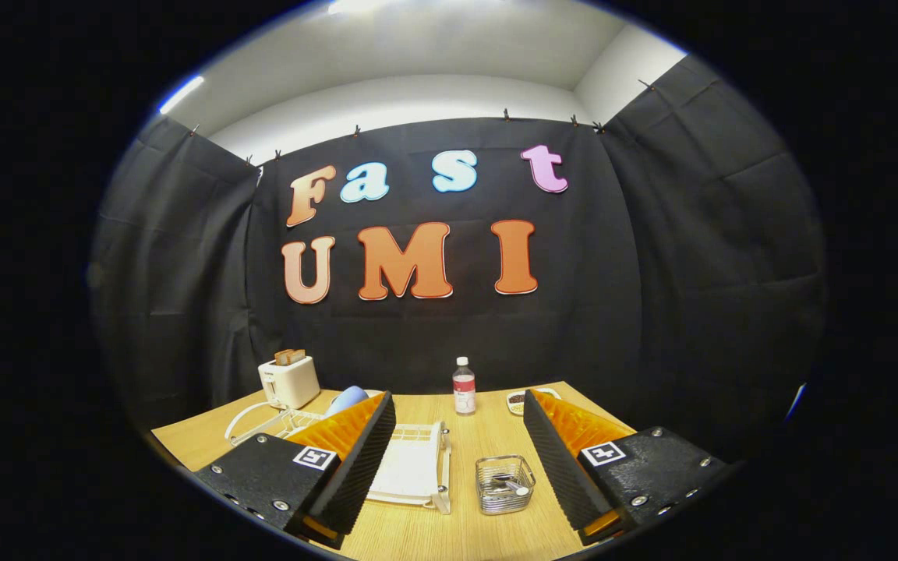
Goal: Take the plate from the dish rack, then take the spoon from the basket and place it into the plate.
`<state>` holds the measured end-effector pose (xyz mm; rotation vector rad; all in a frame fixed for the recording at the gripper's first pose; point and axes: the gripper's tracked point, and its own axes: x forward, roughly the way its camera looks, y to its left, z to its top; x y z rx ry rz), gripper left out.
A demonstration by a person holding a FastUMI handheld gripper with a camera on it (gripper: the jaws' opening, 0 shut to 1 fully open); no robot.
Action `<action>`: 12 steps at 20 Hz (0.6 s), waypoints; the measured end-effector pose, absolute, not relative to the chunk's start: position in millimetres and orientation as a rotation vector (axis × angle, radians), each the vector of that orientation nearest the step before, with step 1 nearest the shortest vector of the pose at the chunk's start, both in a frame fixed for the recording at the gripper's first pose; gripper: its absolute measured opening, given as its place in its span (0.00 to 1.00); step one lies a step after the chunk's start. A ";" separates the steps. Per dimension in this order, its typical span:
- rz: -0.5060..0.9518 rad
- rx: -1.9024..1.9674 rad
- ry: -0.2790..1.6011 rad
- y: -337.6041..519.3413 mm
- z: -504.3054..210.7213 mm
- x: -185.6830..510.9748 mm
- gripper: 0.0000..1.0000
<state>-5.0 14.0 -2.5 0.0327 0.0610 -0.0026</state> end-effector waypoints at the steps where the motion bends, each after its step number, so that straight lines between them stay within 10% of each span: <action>1: 0.000 0.035 0.071 15.8 -4.2 -2.8 0.98; 12: 0.093 -0.046 0.209 99.4 -19.6 51.6 0.98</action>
